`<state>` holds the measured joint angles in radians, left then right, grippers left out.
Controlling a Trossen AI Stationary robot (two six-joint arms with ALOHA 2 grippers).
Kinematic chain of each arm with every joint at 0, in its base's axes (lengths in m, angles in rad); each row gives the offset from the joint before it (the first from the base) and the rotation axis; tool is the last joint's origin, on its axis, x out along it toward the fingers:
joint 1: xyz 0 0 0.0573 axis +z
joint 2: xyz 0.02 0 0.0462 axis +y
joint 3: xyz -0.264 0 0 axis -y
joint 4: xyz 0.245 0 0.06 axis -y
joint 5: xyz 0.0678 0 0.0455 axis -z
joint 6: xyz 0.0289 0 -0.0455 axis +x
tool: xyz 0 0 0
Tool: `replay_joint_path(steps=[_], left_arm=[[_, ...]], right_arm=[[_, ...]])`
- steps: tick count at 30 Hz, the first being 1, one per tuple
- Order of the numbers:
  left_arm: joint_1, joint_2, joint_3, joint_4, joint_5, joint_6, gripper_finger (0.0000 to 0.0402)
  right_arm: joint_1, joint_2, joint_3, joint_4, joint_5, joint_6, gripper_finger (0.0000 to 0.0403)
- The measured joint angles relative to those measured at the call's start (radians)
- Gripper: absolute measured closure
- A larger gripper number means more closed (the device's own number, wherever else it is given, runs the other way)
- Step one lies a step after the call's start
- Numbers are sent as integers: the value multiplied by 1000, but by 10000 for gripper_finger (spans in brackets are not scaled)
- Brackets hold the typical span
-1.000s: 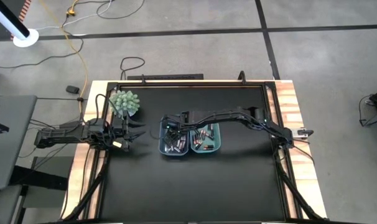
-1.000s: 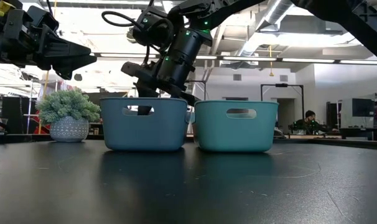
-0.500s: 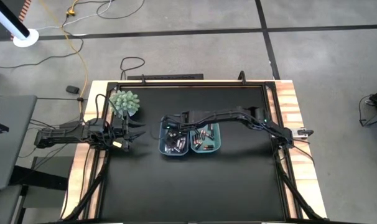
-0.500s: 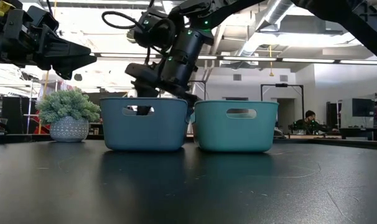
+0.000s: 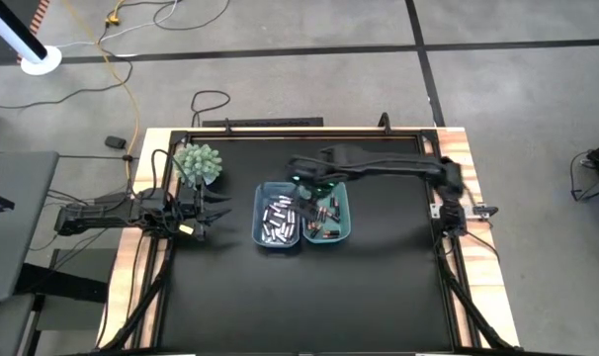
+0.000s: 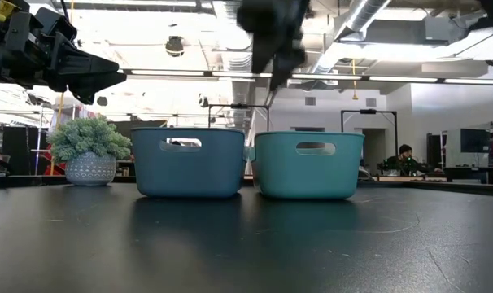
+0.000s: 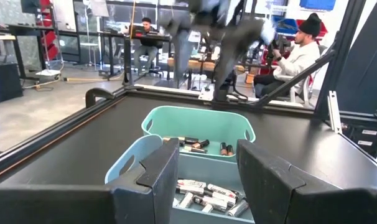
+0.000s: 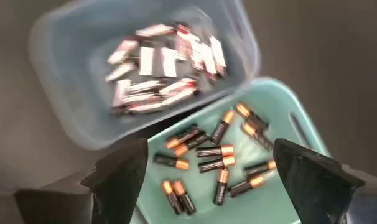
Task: Sort batteries
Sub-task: Return to Home Position
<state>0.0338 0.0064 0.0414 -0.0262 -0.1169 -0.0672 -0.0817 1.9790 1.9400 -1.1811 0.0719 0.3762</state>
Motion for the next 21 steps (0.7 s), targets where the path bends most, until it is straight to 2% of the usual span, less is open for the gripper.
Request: replay_joint_path(steps=[4,9,13,21], left_arm=[[0,0,0,0,0,0,244],[0,0,0,0,0,0,244],[0,0,0,0,0,0,244],[0,0,0,0,0,0,244]], right_arm=[[62,-118,-1,6,18,-189,41],[125,-272,-102,16,59,-235,40],[167,-417,-312,118,65,-214,40],[251,-729,-863,564,65,-159,40]])
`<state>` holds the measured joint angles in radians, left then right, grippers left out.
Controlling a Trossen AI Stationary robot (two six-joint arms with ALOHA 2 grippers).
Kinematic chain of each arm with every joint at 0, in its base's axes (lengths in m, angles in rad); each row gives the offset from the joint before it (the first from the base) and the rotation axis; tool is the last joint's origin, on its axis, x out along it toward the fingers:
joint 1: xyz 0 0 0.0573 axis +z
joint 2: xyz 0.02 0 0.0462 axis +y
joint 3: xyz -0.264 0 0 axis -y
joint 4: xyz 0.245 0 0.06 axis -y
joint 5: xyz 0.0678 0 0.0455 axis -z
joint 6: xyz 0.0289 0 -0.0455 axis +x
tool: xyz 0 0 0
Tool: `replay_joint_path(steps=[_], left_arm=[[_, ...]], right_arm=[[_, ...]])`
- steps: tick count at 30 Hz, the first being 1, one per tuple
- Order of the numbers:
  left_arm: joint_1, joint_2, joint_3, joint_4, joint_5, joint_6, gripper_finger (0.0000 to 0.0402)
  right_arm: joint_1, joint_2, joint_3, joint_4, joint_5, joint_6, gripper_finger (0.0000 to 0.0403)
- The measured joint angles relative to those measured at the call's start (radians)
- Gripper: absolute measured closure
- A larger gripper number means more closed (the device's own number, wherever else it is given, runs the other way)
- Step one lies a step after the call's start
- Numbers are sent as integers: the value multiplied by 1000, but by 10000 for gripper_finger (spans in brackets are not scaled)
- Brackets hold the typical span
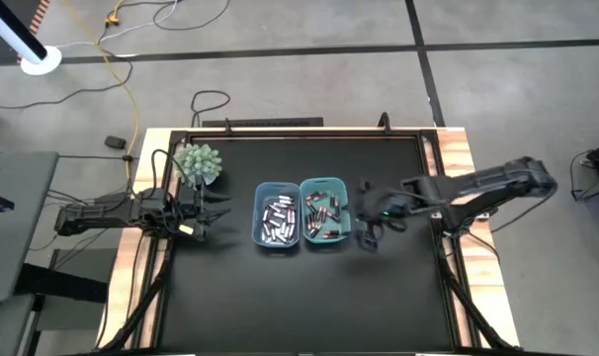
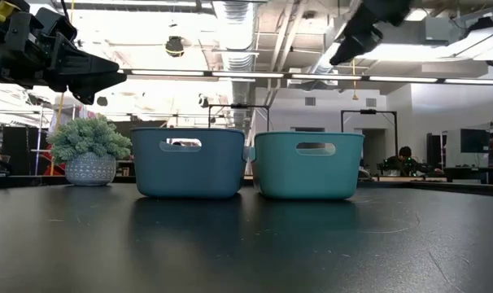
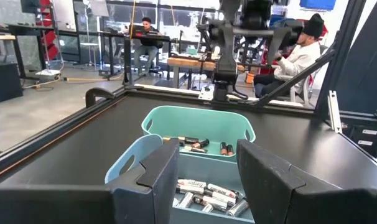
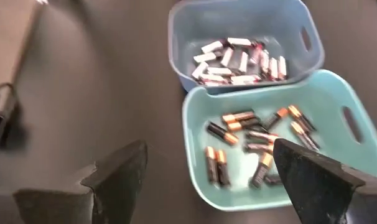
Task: Sort batteries
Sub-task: Return to Home Position
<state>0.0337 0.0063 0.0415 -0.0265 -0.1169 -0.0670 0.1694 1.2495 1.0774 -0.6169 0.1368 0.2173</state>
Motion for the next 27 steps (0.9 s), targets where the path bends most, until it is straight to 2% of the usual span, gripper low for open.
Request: replay_joint_path(steps=[7,14,20,27], left_arm=[[0,0,0,0,0,0,244],[0,0,0,0,0,0,244],[0,0,0,0,0,0,244],[0,0,0,0,0,0,244]], right_arm=[[41,-203,-395,465,-4,25,40],[40,-377,-659,810,-4,44,40],[40,-549,-840,1013,-4,48,40],[12,-736,-1000,1151,-4,47,40]])
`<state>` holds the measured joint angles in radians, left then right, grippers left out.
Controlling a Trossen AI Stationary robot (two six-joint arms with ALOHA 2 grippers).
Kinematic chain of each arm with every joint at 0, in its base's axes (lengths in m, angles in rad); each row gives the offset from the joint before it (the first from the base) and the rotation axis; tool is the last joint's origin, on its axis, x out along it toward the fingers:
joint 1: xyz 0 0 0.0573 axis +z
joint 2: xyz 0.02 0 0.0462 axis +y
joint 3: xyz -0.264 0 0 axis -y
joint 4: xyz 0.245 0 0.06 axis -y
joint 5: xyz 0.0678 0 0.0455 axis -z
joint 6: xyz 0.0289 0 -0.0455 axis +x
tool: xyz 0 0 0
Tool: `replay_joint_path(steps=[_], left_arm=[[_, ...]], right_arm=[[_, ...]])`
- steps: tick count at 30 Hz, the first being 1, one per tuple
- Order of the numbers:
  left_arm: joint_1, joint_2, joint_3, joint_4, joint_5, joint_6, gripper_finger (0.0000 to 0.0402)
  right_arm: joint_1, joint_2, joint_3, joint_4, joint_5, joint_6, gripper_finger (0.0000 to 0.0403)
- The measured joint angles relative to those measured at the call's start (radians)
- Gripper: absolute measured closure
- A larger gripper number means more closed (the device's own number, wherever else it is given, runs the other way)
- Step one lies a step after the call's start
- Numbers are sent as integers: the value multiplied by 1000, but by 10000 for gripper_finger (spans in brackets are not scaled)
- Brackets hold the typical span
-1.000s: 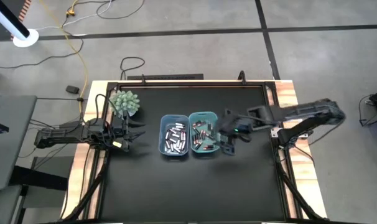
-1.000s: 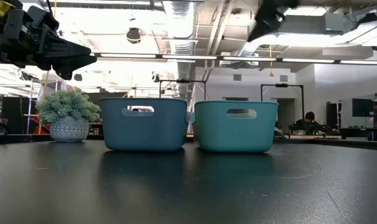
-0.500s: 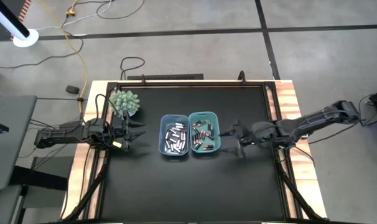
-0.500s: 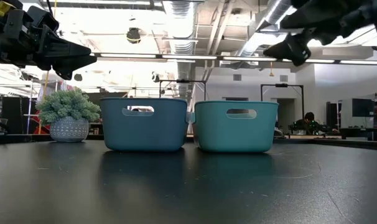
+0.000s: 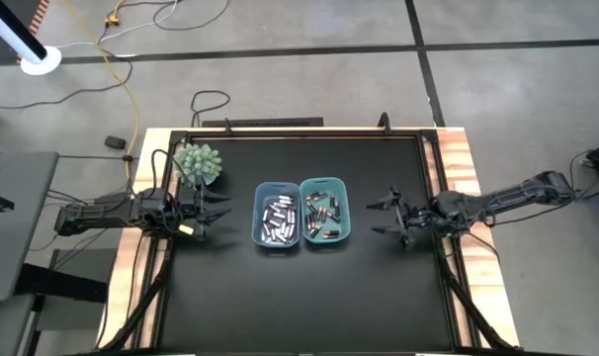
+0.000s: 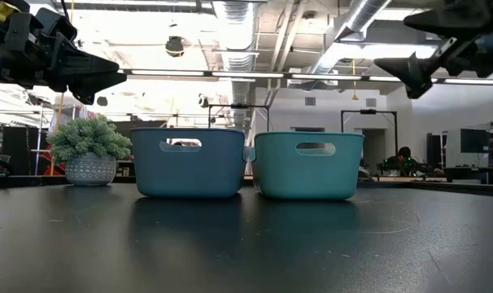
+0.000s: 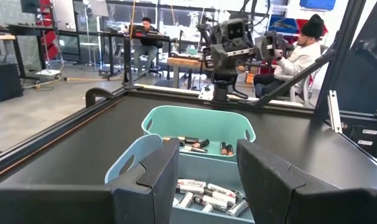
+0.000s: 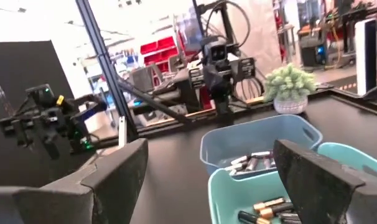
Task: Sort batteries
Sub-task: Return to Home Position
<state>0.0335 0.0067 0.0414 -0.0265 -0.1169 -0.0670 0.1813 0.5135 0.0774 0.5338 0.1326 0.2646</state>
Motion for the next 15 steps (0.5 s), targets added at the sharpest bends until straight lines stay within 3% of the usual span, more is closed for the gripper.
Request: replay_joint_path(steps=[6,15], left_arm=[[0,0,0,0,0,0,244],[0,0,0,0,0,0,244]], right_arm=[[-42,-150,-69,-10,0,-1,40],[-77,-344,-70,-180,-13,-5,40]])
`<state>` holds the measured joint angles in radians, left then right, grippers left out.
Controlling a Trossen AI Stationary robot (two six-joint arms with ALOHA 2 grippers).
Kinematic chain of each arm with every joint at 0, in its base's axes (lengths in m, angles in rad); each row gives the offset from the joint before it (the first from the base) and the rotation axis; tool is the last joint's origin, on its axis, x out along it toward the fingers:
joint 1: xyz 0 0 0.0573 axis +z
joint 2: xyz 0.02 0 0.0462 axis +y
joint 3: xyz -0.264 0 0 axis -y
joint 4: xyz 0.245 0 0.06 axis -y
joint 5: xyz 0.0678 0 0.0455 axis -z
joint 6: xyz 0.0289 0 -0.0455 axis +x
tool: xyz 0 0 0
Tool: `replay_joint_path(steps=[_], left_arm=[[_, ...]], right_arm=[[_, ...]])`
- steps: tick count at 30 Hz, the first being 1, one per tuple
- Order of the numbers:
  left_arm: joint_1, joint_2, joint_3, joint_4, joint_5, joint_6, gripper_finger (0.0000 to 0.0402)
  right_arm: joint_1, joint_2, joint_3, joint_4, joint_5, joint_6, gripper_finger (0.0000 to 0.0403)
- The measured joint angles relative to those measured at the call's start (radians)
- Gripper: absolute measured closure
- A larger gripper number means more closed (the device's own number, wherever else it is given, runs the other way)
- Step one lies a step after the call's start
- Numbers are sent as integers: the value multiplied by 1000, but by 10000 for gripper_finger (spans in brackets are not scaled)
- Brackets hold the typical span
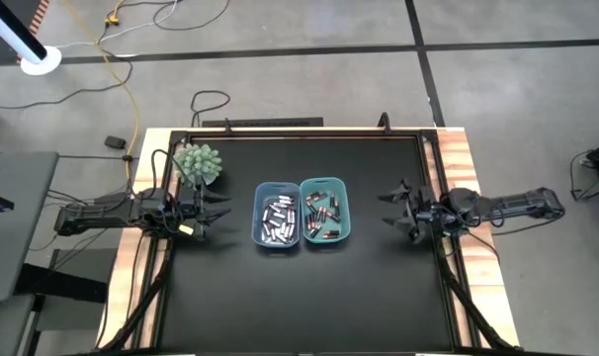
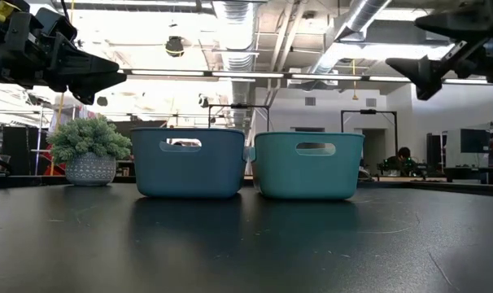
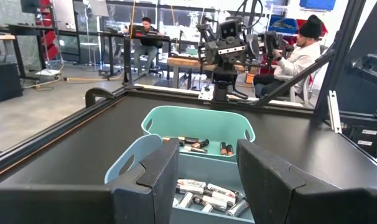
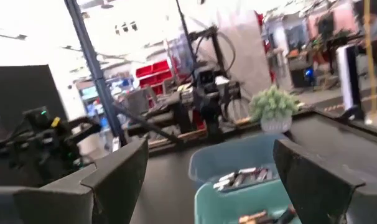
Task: Sort batteries
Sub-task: Return to Home Position
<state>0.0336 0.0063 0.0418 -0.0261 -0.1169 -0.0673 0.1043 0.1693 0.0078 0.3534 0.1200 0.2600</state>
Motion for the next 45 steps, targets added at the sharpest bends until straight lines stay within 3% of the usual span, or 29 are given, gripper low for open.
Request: replay_joint_path(steps=[9,15,22,45], left_arm=[[0,0,0,0,0,0,244],[0,0,0,0,0,0,244],[0,0,0,0,0,0,244],[0,0,0,0,0,0,244]], right_arm=[[21,-158,-1,-322,-60,126,40],[50,-163,0,-326,-73,107,40],[50,-155,-1,-328,-73,-81,40],[50,-155,-1,-330,-72,-85,40]])
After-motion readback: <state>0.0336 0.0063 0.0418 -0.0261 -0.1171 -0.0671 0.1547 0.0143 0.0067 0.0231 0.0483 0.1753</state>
